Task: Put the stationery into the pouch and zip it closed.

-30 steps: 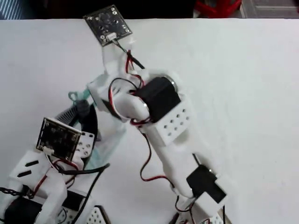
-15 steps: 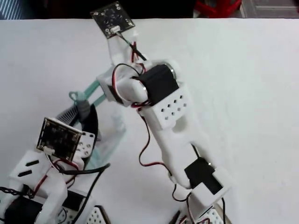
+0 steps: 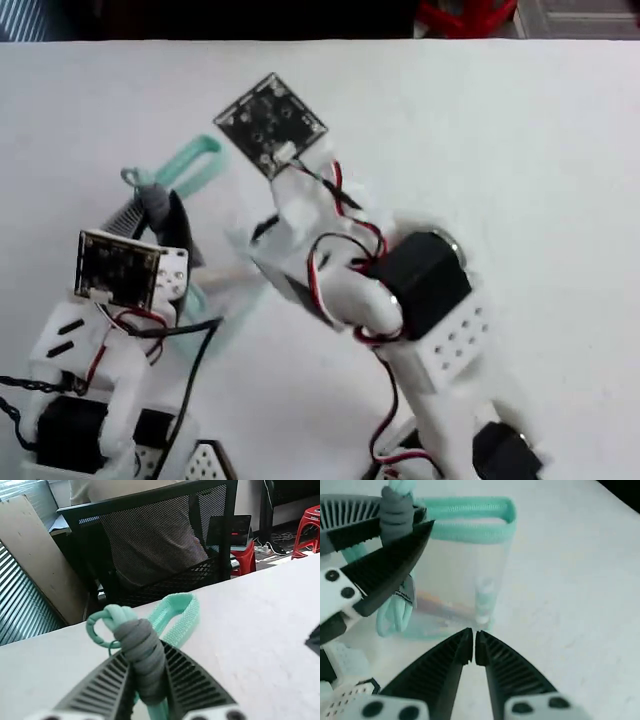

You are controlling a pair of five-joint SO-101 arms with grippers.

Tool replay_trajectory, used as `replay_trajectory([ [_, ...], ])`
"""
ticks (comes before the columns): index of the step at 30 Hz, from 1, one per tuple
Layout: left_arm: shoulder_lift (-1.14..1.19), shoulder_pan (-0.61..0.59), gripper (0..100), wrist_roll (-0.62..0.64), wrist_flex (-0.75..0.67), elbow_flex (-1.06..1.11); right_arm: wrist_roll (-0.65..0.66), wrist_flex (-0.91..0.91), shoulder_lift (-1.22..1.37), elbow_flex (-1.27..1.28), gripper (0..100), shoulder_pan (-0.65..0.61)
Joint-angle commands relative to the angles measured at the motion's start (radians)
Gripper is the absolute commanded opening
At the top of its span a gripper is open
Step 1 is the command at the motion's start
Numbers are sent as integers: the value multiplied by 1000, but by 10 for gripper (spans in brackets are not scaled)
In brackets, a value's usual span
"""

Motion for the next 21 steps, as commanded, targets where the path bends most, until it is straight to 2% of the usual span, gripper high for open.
replay_trajectory([
  [1, 2, -5, 23, 6, 17, 3, 9, -87, -45, -40, 24, 48],
  [3, 1, -5, 23, 6, 46, 2, 0, -150, -4, -94, 79, 73],
  [6, 1, -5, 23, 6, 83, 2, -106, -173, 122, -169, 200, 73],
  [16, 1, 77, 23, 3, 135, 0, -89, -1, 506, -706, 183, -53],
  [21, 1, 76, 23, 5, 133, 3, -89, 10, 656, -764, 180, -54],
])
